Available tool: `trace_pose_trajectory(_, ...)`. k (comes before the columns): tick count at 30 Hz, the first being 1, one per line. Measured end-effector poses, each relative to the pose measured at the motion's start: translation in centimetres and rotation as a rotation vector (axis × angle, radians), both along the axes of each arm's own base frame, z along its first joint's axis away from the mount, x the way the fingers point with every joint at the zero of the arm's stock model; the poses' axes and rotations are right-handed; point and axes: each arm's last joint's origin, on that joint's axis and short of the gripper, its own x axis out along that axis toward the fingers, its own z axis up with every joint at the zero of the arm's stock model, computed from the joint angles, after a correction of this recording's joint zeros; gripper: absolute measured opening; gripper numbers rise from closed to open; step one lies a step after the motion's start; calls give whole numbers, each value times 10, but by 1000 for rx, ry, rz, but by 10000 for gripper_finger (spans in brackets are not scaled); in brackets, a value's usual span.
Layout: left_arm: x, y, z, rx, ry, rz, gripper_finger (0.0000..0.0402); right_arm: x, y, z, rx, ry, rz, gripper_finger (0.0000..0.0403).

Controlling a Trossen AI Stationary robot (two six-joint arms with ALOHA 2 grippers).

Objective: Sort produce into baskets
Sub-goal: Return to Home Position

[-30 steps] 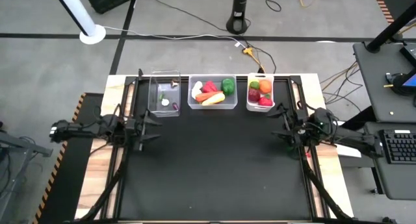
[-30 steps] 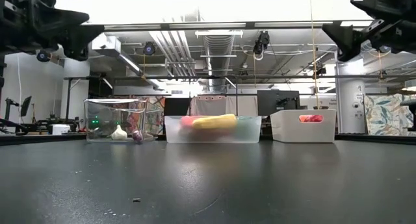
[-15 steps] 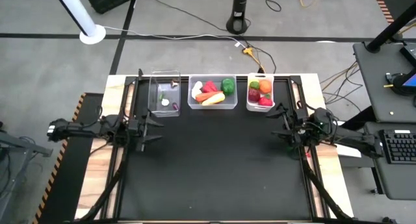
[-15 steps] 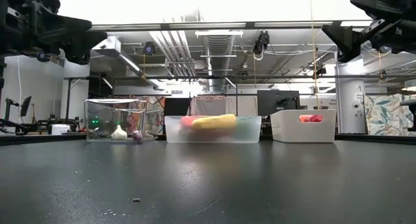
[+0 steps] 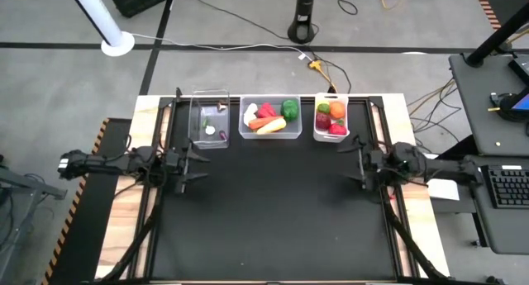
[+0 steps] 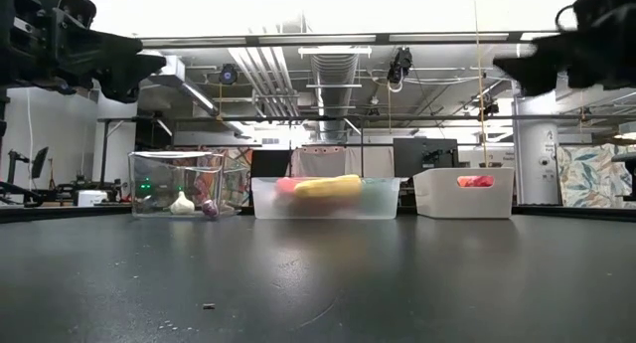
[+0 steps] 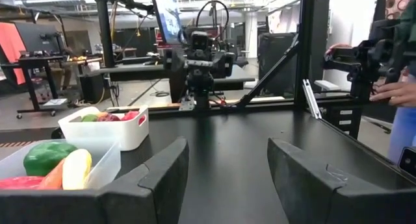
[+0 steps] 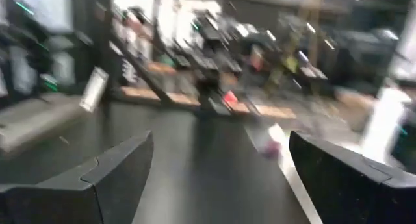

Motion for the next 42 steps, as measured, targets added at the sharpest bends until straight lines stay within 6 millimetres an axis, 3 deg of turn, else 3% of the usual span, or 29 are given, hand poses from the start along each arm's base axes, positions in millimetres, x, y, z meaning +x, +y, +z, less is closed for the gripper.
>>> trace_pose_trajectory(4,1,0,-1,0,9,0,191,1,0,-7,17,78,-140,350)
trace_pose_trajectory(12,2,0,-2,2,29,0,191,1,0,-8,-71,81,-139,350)
trace_pose_trajectory(31,4,0,-5,3,61,0,191,3,0,-10,94,120,-132,350)
trace_pose_trajectory(42,4,0,-5,3,60,0,191,3,0,-10,101,120,-131,350)
